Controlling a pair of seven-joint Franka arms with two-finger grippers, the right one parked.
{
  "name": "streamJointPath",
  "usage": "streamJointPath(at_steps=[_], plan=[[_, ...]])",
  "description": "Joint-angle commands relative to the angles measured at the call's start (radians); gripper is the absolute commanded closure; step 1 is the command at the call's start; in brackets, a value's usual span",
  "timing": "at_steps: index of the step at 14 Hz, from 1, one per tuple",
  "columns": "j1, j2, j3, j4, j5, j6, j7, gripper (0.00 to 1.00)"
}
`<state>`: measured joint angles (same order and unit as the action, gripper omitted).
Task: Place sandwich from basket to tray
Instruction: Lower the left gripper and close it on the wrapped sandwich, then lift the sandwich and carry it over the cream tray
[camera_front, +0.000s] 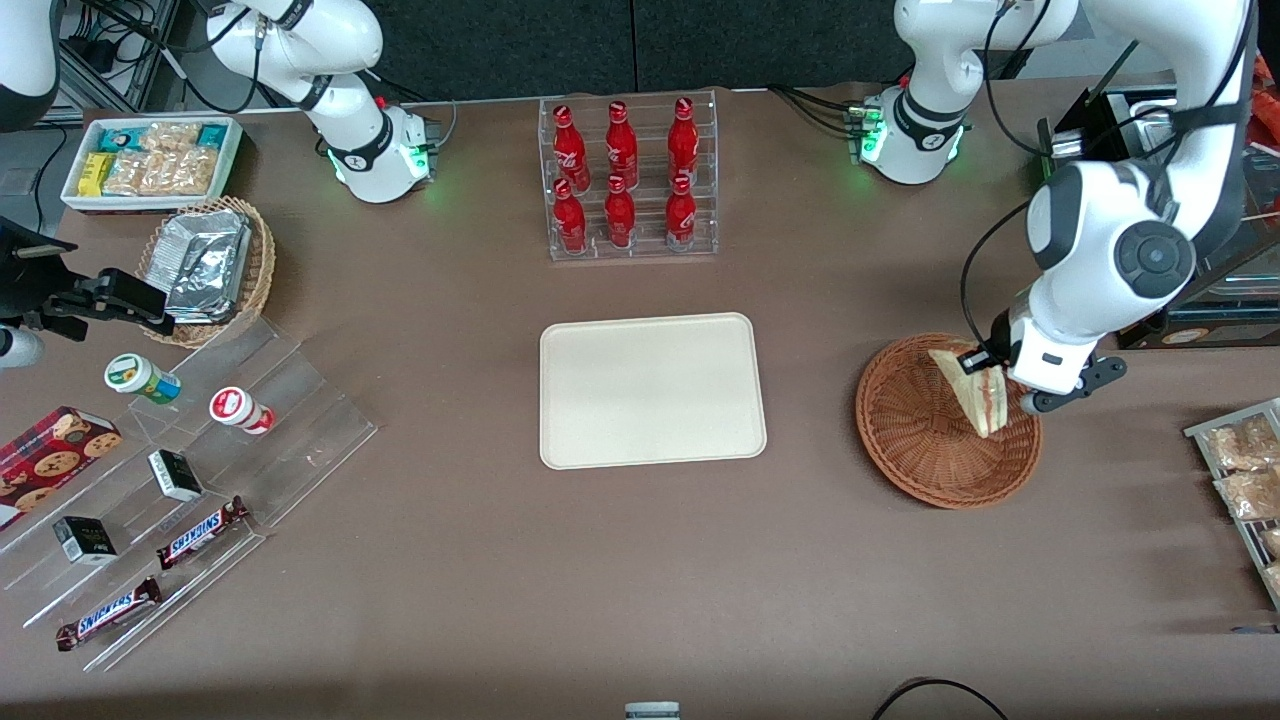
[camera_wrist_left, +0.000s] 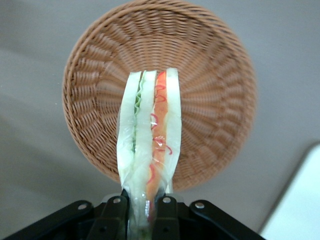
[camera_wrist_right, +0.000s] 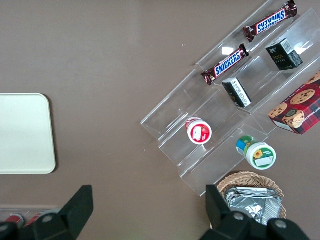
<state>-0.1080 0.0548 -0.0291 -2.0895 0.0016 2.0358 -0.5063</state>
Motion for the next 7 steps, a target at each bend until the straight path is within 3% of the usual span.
streamJointPath(at_steps=[1,7], plan=[[-0.073,0.013,-0.025,0.094,0.011,-0.088,0.003,1.0],[-0.333,0.123,-0.025,0.201,-0.011,-0.072,-0.035,1.0]])
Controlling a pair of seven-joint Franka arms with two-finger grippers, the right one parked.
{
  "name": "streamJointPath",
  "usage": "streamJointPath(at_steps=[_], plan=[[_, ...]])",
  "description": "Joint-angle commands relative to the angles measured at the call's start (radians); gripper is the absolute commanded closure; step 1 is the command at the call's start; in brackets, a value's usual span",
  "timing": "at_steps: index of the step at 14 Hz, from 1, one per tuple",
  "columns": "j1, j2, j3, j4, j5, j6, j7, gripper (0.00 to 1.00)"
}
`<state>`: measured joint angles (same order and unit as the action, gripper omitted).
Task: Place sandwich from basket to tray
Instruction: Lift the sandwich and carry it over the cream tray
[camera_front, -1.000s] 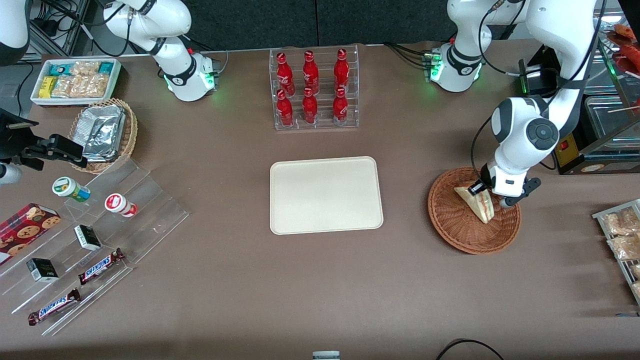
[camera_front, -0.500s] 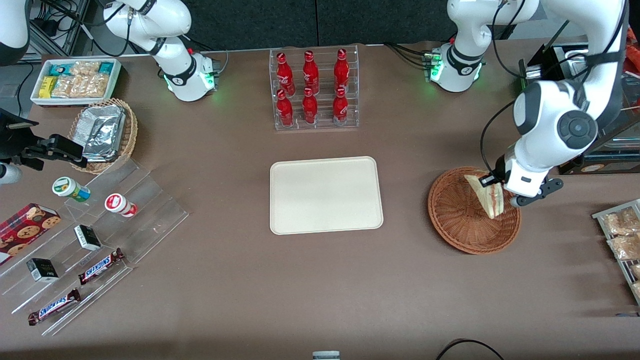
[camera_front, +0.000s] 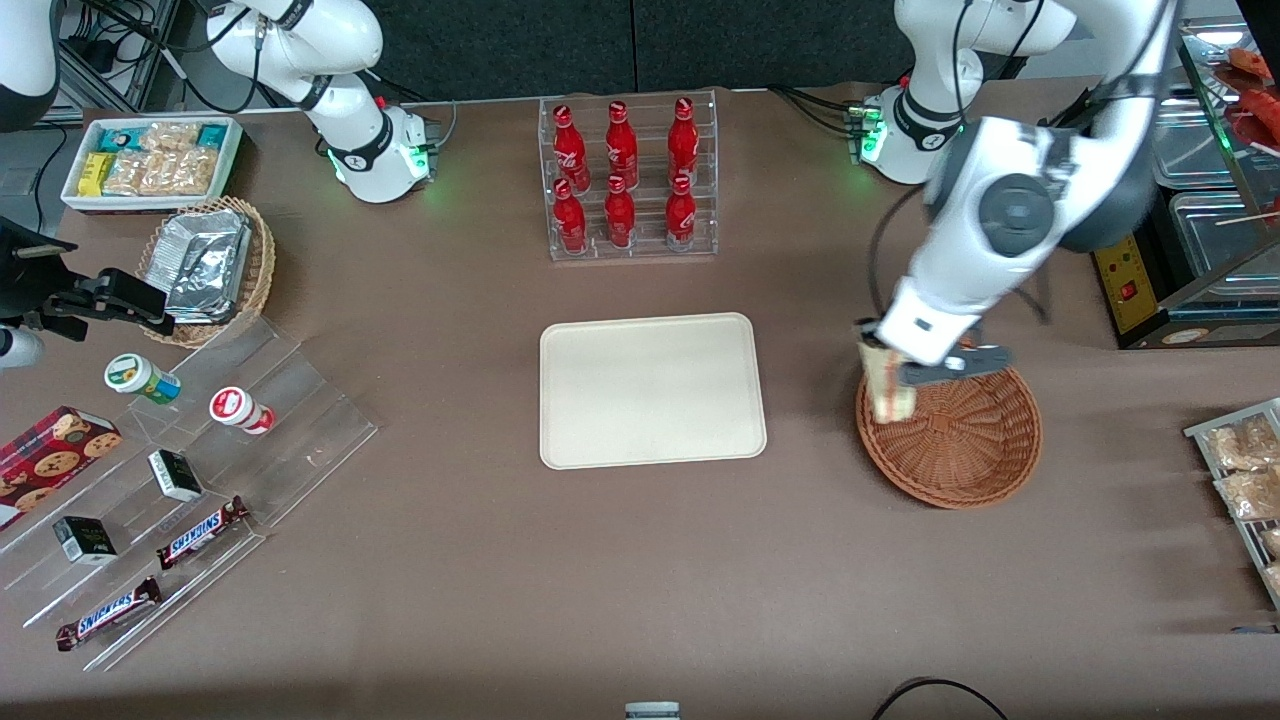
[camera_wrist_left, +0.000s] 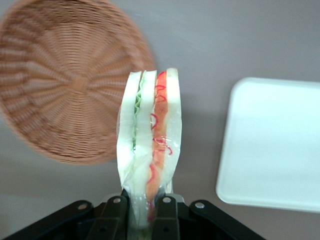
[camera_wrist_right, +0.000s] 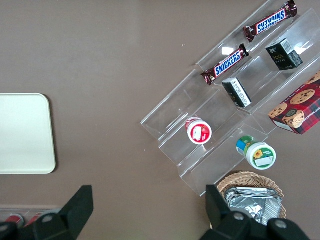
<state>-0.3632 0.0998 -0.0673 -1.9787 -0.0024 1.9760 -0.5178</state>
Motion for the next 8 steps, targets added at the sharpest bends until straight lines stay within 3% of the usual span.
streamJointPath(at_steps=[1,5,8], plan=[[-0.121,0.112,0.014,0.127,-0.013,-0.011,-0.078,1.0],[-0.273,0.247,0.014,0.265,-0.01,-0.019,-0.238,1.0],[-0.325,0.325,0.014,0.343,-0.013,-0.017,-0.271,1.0]])
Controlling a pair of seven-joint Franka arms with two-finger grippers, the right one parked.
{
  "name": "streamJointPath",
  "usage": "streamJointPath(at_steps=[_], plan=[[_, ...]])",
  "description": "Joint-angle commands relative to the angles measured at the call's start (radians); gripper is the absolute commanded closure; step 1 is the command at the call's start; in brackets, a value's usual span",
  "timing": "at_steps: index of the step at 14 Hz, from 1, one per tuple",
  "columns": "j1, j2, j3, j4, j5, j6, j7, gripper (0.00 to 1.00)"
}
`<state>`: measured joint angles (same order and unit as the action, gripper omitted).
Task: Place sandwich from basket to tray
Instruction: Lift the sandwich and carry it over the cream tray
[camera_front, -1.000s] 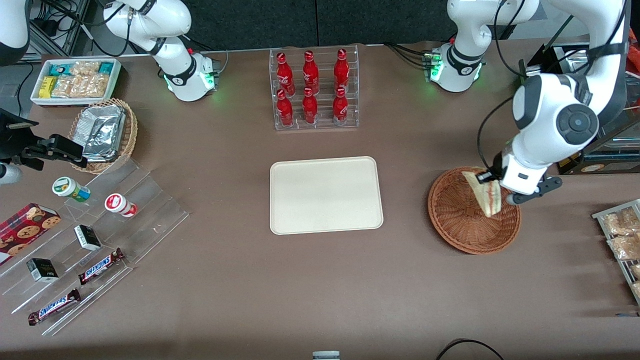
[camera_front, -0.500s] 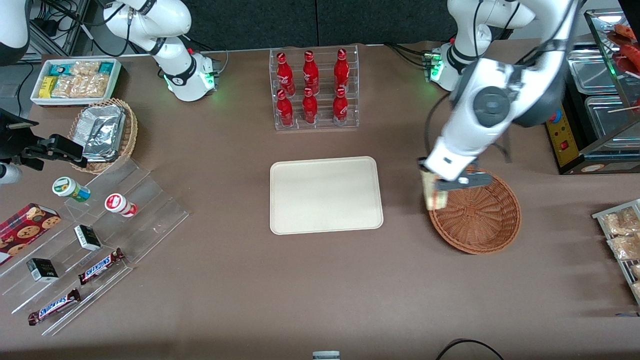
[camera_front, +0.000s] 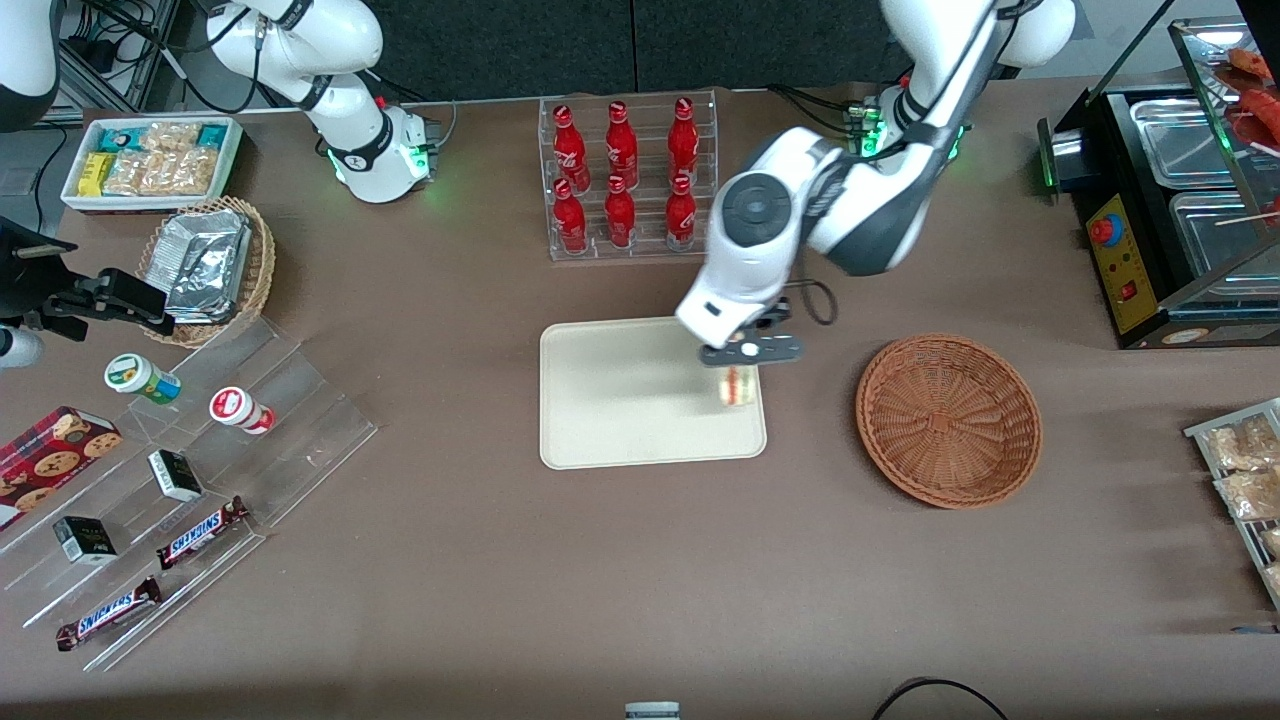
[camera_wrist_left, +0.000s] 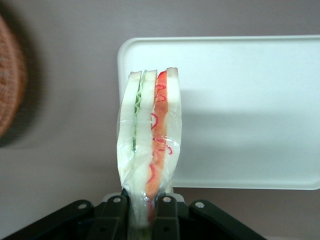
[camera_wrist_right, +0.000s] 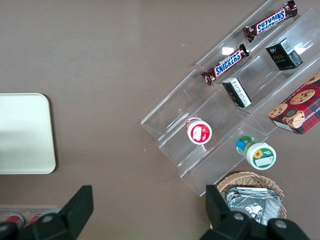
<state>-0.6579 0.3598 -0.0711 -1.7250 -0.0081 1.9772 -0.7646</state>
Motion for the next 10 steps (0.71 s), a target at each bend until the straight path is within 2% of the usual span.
streamJointPath(at_steps=[1,10], plan=[[-0.045,0.088,0.017,0.114,-0.006,-0.018,-0.042,1.0],[-0.104,0.278,0.017,0.3,-0.007,-0.012,-0.091,1.0]])
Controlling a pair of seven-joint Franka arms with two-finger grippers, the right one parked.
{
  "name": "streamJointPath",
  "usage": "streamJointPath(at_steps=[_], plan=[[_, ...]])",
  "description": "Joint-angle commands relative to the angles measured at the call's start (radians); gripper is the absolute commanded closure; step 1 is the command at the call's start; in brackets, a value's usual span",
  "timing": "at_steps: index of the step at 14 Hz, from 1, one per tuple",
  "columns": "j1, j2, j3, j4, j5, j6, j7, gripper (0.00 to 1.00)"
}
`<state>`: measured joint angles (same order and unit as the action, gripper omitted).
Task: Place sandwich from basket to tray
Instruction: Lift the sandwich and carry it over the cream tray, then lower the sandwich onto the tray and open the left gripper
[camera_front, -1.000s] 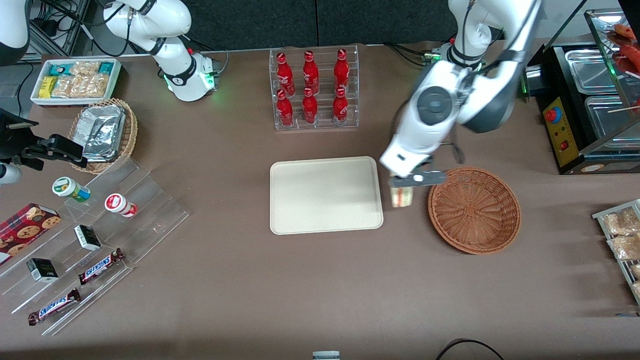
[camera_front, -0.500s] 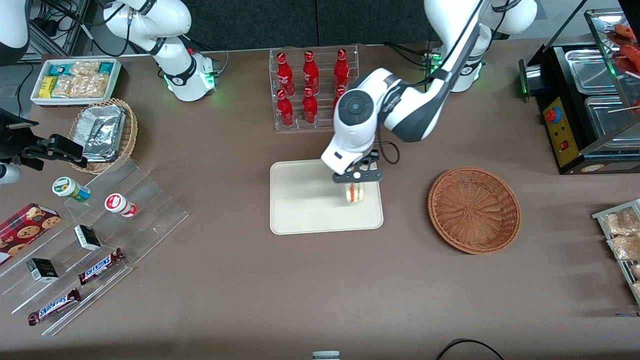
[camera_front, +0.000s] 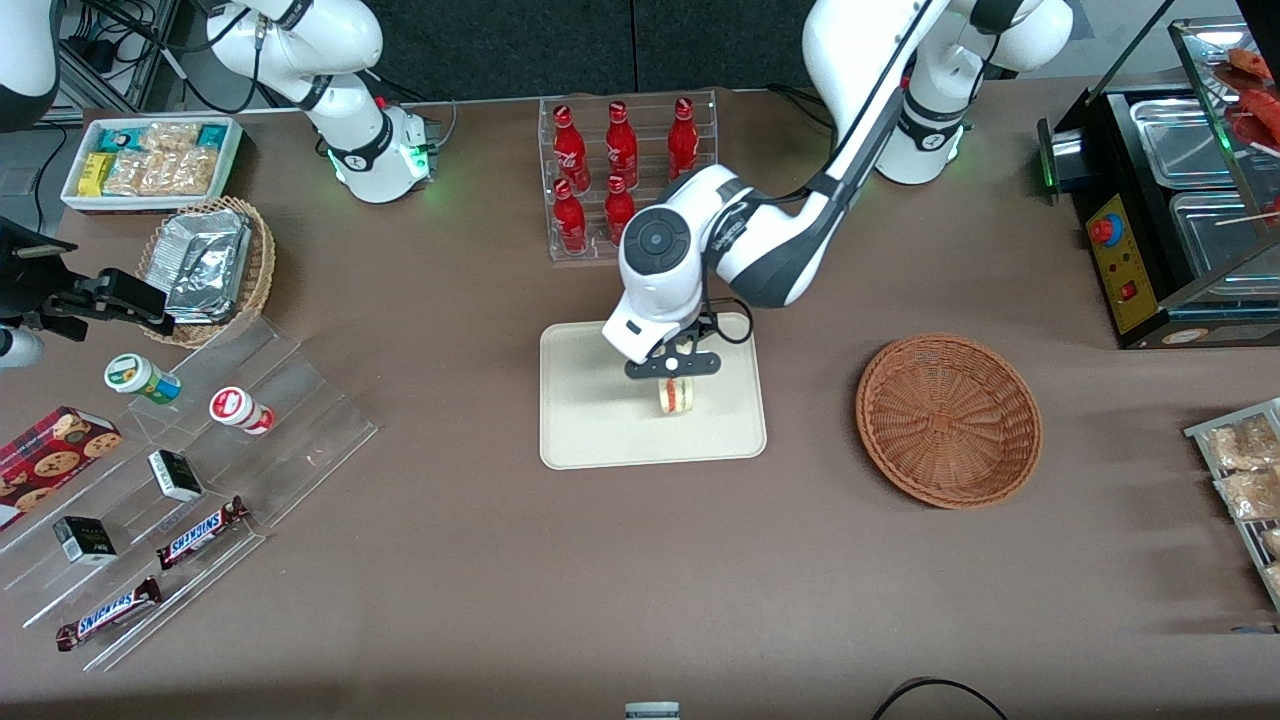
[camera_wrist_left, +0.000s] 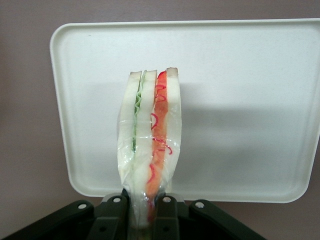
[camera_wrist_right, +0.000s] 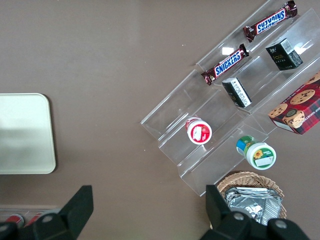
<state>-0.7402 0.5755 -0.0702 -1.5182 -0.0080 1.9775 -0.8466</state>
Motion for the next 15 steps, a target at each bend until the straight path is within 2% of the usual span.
streamJointPath(at_steps=[1,9,15], plan=[[-0.022,0.085,0.015,0.111,-0.01,-0.006,-0.005,1.0],[-0.025,0.162,0.001,0.122,-0.026,0.141,0.001,1.0],[-0.042,0.19,-0.011,0.118,-0.015,0.167,-0.003,1.0]])
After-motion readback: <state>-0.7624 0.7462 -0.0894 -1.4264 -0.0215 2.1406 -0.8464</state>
